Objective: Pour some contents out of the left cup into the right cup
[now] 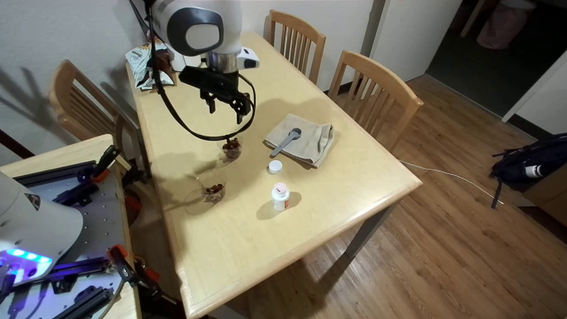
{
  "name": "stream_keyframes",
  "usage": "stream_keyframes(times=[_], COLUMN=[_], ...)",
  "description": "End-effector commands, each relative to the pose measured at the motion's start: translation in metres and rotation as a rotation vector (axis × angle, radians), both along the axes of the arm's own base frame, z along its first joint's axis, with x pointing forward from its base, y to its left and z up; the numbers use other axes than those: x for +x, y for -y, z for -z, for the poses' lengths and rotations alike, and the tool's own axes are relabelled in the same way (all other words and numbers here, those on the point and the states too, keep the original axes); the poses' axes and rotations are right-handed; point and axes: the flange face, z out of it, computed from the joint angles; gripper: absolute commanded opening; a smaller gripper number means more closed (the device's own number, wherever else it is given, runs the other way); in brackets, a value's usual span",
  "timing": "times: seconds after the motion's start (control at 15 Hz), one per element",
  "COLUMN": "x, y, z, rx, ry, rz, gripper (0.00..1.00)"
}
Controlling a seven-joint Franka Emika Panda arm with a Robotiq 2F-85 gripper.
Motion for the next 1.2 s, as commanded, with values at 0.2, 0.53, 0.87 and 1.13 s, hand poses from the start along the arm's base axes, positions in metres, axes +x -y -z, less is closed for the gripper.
stream_keyframes(times=[0.2, 0.53, 0.87, 1.13], x=[0.006, 0.017, 0.028, 0.023], y=[0.008, -0.01, -0.038, -0.041], z=[0.016, 0.034, 0.055, 0.055], rx=[-0.112, -0.123, -0.105, -0.1], ry=[-0.012, 0.009, -0.017, -0.012], rz=[-0.021, -0.176, -0.442, -0.402], gripper=[1.0, 1.0, 1.0, 1.0])
